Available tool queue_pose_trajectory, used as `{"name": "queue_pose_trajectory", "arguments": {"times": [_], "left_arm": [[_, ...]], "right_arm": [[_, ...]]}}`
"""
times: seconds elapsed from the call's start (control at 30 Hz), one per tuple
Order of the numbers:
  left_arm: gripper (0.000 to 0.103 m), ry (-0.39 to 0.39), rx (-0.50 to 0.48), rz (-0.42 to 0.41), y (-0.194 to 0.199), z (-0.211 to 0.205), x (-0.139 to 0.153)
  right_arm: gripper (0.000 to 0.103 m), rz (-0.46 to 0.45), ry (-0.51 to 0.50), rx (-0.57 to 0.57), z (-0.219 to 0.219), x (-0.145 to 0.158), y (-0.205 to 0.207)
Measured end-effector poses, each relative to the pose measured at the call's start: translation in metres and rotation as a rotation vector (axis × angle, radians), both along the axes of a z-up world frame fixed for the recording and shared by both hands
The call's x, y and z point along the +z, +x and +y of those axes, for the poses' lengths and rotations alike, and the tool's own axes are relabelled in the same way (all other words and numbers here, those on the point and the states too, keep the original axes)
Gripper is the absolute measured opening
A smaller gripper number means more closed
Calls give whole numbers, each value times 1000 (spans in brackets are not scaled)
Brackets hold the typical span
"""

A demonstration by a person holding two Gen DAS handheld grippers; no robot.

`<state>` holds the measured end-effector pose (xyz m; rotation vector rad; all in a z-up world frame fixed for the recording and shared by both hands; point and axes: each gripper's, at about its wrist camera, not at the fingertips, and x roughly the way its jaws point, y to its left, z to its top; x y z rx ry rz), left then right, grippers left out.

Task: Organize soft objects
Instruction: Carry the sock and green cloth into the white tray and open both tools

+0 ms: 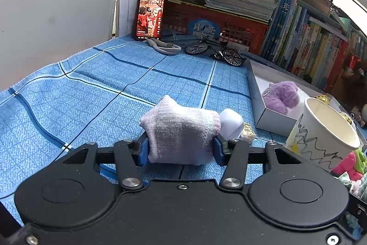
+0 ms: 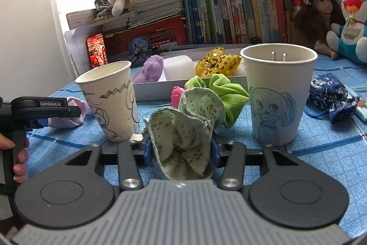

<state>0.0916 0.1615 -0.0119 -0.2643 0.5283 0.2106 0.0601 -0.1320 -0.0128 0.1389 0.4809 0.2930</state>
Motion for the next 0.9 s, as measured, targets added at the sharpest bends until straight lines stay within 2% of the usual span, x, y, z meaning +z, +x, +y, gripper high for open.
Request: {"name": "queue_pose_trajectory", "arguments": {"times": [0.17,0.37,0.57,0.9], "left_arm": [[48,-2,-6,-6,-6,-3,5],[48,1,-10,-47,-16,-5,20],[48,25,-23,-101,-24,-11,42],[48,18,-90,-174,-36,-27,78]], "right_arm": [[49,-16,-6,-1,-3,5,-7],[49,-76,-5,7,-8,20,-17],[49,-124,28,4,-13,36,-20],[49,-181,71,14,-21,59,-20]]}}
